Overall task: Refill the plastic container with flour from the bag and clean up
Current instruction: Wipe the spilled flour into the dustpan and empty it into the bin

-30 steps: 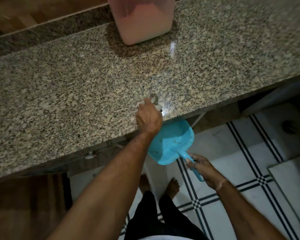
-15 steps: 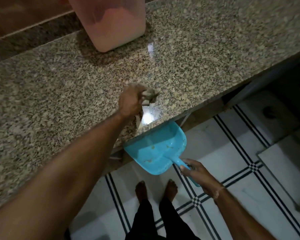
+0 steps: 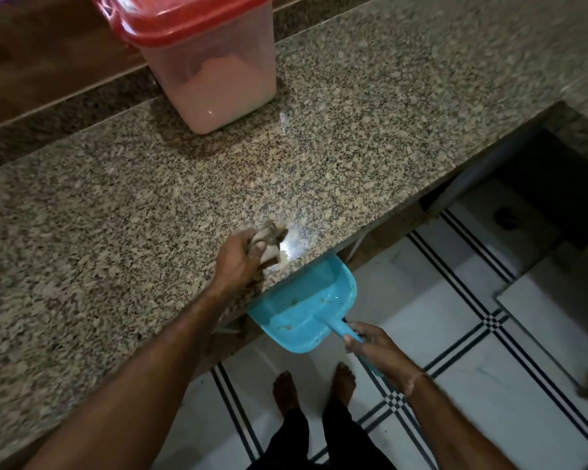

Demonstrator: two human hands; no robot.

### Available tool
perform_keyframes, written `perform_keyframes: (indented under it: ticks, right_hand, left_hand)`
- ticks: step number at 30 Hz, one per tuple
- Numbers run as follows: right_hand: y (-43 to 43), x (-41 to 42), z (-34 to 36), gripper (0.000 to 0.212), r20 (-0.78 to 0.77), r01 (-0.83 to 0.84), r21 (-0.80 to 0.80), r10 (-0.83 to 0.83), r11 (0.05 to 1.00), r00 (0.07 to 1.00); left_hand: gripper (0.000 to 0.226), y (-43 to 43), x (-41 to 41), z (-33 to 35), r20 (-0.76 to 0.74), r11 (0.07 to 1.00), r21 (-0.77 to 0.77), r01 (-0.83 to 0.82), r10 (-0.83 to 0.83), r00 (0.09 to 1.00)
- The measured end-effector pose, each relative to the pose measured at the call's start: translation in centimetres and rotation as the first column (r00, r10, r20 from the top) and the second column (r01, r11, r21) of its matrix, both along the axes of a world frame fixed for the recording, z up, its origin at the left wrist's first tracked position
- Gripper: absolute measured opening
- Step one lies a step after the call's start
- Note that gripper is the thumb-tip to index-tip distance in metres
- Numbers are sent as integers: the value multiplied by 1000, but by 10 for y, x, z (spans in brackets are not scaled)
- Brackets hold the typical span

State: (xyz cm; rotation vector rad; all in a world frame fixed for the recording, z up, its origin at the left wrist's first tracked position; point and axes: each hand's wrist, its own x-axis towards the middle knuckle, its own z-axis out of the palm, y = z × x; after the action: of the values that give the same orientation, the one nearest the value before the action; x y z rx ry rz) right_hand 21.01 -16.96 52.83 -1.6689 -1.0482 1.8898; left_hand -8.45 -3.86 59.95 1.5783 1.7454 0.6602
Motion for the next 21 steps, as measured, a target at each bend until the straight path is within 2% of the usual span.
perform_keyframes:
  ticks: [2, 7, 8, 10, 12, 13, 17, 21]
  right_hand:
    - [-1, -6, 1, 12, 2, 11, 1, -11, 1000, 1000]
    - [1, -8, 3, 13, 28, -19, 10, 18, 1000, 999]
    - [3, -7, 4, 14, 29, -26, 13, 26, 1000, 999]
    - [8, -4, 4, 15, 34, -58, 15, 57, 998, 998]
    - [14, -2, 2, 15, 52, -118, 20, 117, 993, 992]
    - [17, 0, 1, 17, 61, -147, 21, 145, 989, 988]
    - [27, 3, 0, 23, 51, -181, 42, 179, 982, 982]
    - [34, 3, -4, 15, 37, -225, 26, 224, 974, 974]
  left_hand:
    - [21, -4, 11, 0, 52, 998, -11, 55, -54, 997]
    - [18, -7, 30, -1, 16, 990, 25, 142, -142, 990]
    - [20, -9, 33, -1, -21, 987, 44, 157, -156, 988]
    - [25, -18, 38, -3, -203, 981, 48, 189, -176, 963]
    - [35, -28, 44, -4, -396, 977, 11, 215, -193, 898]
    - [37, -31, 48, -5, -447, 975, 7, 221, -195, 873]
    - [18, -28, 64, 9, -500, 972, 38, 231, -181, 847]
    - [15, -6, 75, 17, -534, 981, -93, 168, -191, 824]
